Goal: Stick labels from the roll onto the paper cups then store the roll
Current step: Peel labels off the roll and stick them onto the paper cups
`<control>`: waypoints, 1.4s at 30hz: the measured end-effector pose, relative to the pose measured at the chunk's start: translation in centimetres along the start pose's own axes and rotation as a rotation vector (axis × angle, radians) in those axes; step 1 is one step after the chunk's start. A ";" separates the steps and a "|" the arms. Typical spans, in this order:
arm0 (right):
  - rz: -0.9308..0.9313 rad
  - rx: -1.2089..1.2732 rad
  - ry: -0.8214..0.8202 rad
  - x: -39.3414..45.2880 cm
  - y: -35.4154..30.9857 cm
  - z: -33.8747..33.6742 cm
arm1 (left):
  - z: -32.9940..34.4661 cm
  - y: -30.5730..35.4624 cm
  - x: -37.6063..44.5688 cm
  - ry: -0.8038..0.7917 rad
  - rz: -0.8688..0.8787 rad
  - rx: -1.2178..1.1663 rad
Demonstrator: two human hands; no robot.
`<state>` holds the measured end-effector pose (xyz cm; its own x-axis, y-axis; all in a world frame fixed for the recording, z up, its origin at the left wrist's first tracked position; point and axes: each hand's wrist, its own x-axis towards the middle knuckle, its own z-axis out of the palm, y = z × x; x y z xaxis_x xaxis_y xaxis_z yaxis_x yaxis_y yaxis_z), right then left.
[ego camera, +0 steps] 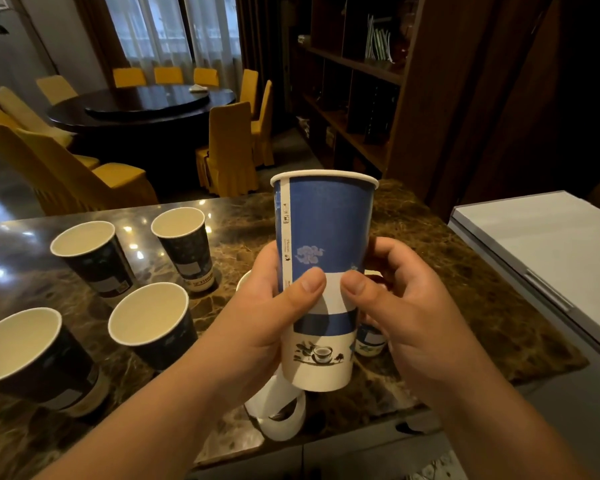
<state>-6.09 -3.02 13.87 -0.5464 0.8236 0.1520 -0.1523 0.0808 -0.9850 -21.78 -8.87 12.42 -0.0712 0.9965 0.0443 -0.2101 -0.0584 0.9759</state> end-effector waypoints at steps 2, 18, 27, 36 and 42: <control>-0.007 0.005 -0.016 0.5 -0.3 -0.2 | -0.2 0.6 0.6 0.016 0.030 0.018; -0.178 -0.545 -0.093 13.4 -4.3 -0.2 | -6.1 10.2 9.3 0.012 0.243 0.390; -0.135 -0.819 -0.110 20.5 -3.9 0.3 | -10.2 7.9 14.3 -0.019 0.041 0.533; 0.007 -1.106 -0.273 24.3 1.3 1.4 | -13.9 5.8 17.0 0.026 -0.177 1.075; 0.075 -1.366 -0.430 26.6 3.9 2.5 | -15.1 3.7 19.2 -0.014 -0.291 1.382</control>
<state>-23.30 17.81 14.28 -0.7576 0.6390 -0.1336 0.6490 0.7155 -0.2586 -38.67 9.09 13.64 -0.1802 0.9634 -0.1983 0.8966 0.2438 0.3697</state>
